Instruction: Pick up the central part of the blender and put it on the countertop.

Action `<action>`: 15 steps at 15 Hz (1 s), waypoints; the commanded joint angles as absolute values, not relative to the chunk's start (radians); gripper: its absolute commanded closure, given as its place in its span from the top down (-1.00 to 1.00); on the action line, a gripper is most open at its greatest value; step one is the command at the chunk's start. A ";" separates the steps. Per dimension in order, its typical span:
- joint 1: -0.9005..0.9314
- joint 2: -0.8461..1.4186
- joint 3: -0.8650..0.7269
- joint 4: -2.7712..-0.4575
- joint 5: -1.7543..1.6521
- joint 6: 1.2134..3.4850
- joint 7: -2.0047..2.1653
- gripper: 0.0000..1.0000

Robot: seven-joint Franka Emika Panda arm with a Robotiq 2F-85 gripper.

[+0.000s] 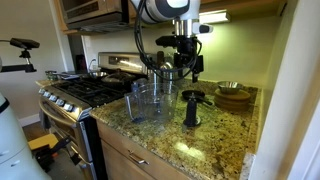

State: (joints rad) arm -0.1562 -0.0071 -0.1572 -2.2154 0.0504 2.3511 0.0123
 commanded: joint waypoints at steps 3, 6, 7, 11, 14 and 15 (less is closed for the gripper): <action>-0.121 -0.231 -0.126 -2.313 0.047 2.176 -0.155 1.00; -0.098 -0.287 -0.105 -2.330 0.030 2.100 -0.205 1.00; -0.090 -0.300 -0.099 -2.334 0.024 2.077 -0.220 1.00; -0.078 -0.274 -0.094 -2.309 0.035 2.076 -0.215 1.00; -0.077 -0.278 -0.094 -2.315 0.031 2.075 -0.220 1.00; -0.077 -0.278 -0.093 -2.316 0.030 2.075 -0.221 1.00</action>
